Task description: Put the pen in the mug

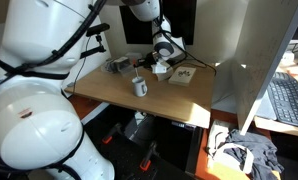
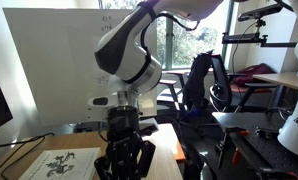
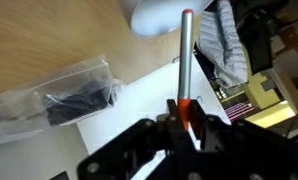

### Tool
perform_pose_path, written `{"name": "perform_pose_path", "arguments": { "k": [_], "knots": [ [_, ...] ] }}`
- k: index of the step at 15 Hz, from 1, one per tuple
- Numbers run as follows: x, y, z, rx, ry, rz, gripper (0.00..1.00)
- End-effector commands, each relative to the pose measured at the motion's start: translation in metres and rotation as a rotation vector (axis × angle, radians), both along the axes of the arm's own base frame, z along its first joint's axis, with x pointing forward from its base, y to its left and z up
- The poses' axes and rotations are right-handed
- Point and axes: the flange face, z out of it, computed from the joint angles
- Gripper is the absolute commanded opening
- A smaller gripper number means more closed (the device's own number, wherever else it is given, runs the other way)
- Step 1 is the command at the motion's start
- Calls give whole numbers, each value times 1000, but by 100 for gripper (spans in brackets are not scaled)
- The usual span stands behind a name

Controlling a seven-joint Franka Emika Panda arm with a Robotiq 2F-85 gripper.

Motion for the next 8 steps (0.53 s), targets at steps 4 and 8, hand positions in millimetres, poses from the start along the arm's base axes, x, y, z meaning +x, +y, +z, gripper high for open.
{"name": "perform_pose_path", "arguments": {
  "k": [4, 8],
  "knots": [
    [11, -7, -30, 77, -49, -18, 4],
    [0, -12, -53, 77, -28, -28, 4]
  ]
}}
